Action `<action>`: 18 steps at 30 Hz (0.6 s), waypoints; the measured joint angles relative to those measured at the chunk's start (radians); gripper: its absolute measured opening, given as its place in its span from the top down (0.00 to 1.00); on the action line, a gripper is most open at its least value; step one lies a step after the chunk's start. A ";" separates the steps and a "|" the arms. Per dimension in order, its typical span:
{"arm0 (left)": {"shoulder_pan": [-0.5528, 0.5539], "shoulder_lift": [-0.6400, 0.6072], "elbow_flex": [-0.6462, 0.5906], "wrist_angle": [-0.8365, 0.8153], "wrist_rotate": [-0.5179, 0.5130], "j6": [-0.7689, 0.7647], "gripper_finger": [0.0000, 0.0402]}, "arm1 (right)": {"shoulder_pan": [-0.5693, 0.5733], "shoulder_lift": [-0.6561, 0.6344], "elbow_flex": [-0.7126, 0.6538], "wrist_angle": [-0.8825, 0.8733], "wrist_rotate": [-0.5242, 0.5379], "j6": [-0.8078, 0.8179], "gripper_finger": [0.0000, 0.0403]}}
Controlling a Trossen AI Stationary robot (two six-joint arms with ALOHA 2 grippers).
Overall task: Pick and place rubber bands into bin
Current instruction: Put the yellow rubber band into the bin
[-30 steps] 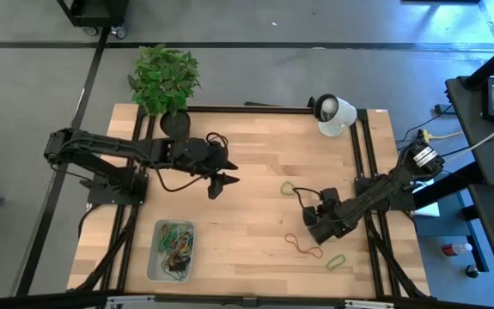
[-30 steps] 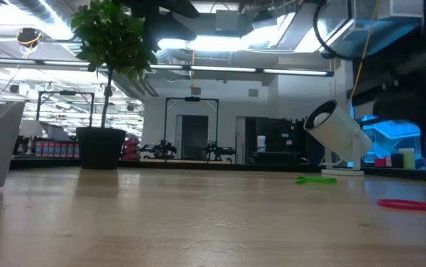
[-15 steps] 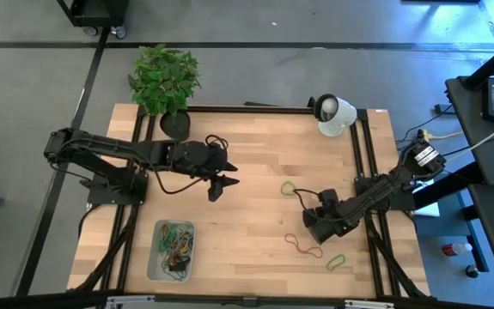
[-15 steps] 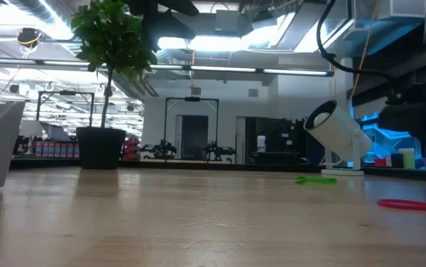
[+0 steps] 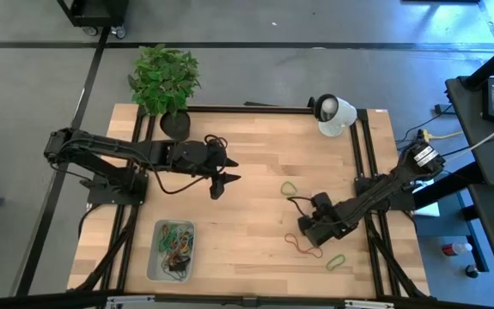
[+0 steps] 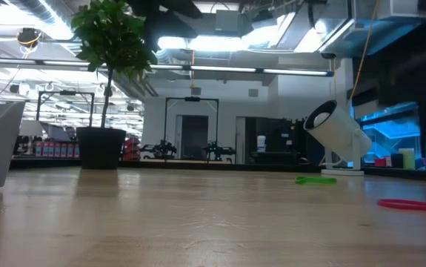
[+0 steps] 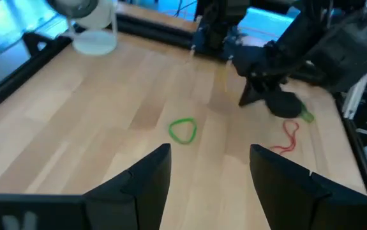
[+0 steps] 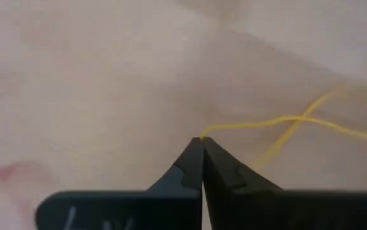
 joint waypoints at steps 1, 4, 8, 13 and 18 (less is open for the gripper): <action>0.000 0.000 0.000 0.012 0.007 0.006 0.49 | 0.001 -0.013 0.029 -0.004 0.023 -0.024 0.99; 0.000 0.000 0.000 0.057 0.007 0.008 0.49 | 0.000 -0.032 0.106 -0.060 0.096 -0.123 1.00; -0.001 0.000 0.000 0.103 0.009 0.042 0.49 | 0.000 -0.079 0.230 -0.069 0.238 -0.274 1.00; -0.023 0.000 0.000 0.114 0.033 0.070 0.49 | 0.000 -0.098 0.404 -0.095 0.386 -0.492 1.00; -0.063 0.000 0.000 0.148 0.043 0.089 0.49 | -0.007 -0.096 0.541 -0.096 0.503 -0.673 1.00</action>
